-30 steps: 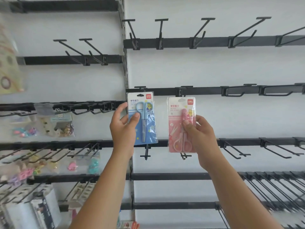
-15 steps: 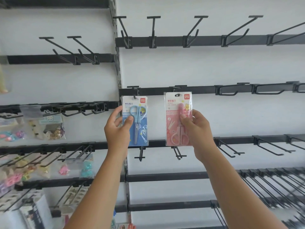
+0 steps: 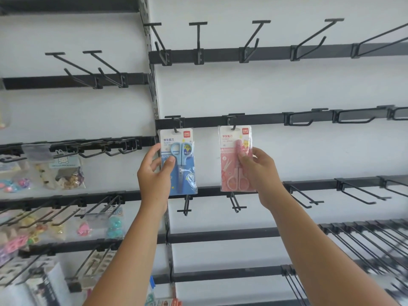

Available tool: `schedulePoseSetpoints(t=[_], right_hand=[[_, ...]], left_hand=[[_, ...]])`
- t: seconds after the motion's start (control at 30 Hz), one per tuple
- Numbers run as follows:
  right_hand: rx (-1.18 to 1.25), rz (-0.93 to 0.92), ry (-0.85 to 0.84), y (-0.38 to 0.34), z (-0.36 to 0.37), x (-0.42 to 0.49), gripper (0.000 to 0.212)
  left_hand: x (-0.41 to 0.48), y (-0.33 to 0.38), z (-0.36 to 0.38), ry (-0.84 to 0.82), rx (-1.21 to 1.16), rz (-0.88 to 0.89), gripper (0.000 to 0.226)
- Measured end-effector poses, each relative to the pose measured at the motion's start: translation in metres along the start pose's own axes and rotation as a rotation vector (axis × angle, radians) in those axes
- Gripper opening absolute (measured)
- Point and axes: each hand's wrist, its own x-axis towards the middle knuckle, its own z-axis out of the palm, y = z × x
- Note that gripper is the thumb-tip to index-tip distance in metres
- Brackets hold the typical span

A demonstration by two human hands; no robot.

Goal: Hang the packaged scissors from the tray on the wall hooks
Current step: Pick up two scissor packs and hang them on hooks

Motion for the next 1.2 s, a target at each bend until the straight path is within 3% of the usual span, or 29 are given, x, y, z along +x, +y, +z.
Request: schedulePoseSetpoints(t=[0.1, 0.3, 0.53, 1.2], right_hand=[[-0.047, 0.0, -0.007, 0.001, -0.006, 0.001, 0.032], [-0.16, -0.12, 0.086, 0.003, -0.017, -0.015, 0.052], [-0.21, -0.196, -0.007, 0.014, -0.009, -0.054, 0.038], [-0.165, 0.307, -0.247, 0.16, 0.045, -0.163, 0.035]], left_hand=[[0.001, -0.001, -0.003, 0.002, 0.043, 0.001, 0.036], [-0.013, 0.0, -0.014, 0.011, 0.201, 0.052, 0.033], [-0.054, -0.004, -0.028, 0.039, 0.323, 0.057, 0.031], [-0.179, -0.073, -0.138, 0.049, 0.414, -0.323, 0.024]])
